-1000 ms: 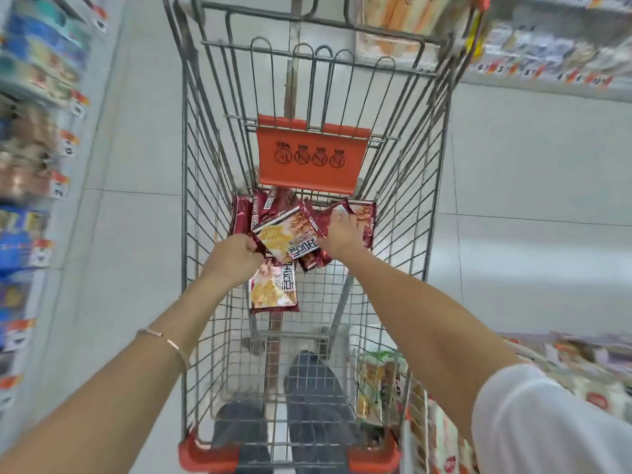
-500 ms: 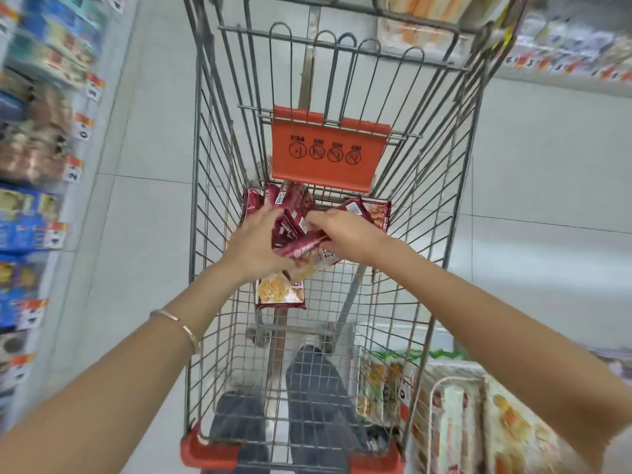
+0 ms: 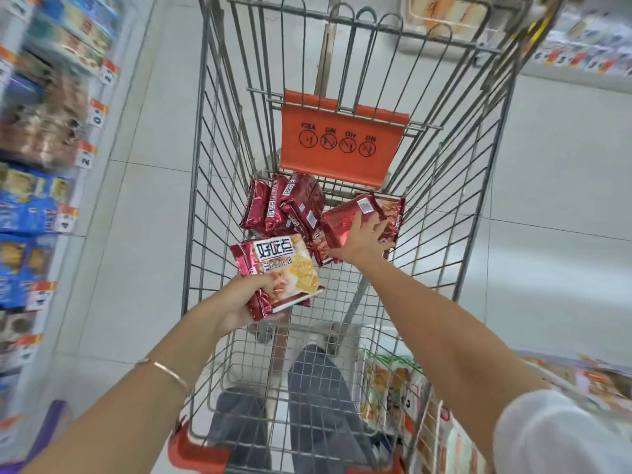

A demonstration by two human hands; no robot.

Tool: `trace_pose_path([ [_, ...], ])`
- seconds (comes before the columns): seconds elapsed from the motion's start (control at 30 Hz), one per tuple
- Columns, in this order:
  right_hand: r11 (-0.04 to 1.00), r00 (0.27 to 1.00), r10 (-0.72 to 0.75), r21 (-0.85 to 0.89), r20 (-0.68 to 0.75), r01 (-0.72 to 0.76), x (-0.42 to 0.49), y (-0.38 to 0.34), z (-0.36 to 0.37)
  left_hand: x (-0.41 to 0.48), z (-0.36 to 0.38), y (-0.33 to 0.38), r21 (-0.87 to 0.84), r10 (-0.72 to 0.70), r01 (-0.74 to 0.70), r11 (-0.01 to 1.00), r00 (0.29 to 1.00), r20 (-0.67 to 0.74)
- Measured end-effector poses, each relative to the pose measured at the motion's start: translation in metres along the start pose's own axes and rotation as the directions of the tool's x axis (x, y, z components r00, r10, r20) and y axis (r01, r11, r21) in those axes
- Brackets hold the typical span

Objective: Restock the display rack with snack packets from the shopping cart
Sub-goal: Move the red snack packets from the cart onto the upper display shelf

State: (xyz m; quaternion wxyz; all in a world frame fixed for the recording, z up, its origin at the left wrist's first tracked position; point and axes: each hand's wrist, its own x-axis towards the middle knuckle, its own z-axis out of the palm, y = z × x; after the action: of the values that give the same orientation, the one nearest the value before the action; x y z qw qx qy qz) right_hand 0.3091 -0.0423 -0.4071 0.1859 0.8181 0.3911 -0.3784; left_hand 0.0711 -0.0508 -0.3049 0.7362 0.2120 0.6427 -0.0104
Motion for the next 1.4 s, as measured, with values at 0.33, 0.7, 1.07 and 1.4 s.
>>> trace_pose_path([
  [0.33, 0.697, 0.993, 0.013, 0.713, -0.114, 0.073, -0.026, 0.024, -0.034, -0.025, 0.014, -0.001, -0.053, 0.049, -0.048, 0.997, 0.999, 0.012],
  [0.7, -0.283, 0.735, -0.677, 0.908, 0.039, -0.309, -0.148, 0.063, -0.105, -0.104, 0.028, 0.042, -0.236, 0.269, -0.272, 0.933, 0.962, -0.044],
  [1.07, 0.584, 0.748, -0.495, 0.807, 0.442, -0.089, -0.251, 0.050, -0.212, -0.196, 0.022, 0.087, 0.121, 0.384, -0.423, 0.898, 0.887, 0.255],
  [1.4, 0.916, 0.994, -0.077, 0.400, 0.072, 0.042, -0.310, -0.011, -0.235, -0.234, 0.031, 0.073, -0.080, 0.270, -0.265, 0.961, 0.839, 0.473],
])
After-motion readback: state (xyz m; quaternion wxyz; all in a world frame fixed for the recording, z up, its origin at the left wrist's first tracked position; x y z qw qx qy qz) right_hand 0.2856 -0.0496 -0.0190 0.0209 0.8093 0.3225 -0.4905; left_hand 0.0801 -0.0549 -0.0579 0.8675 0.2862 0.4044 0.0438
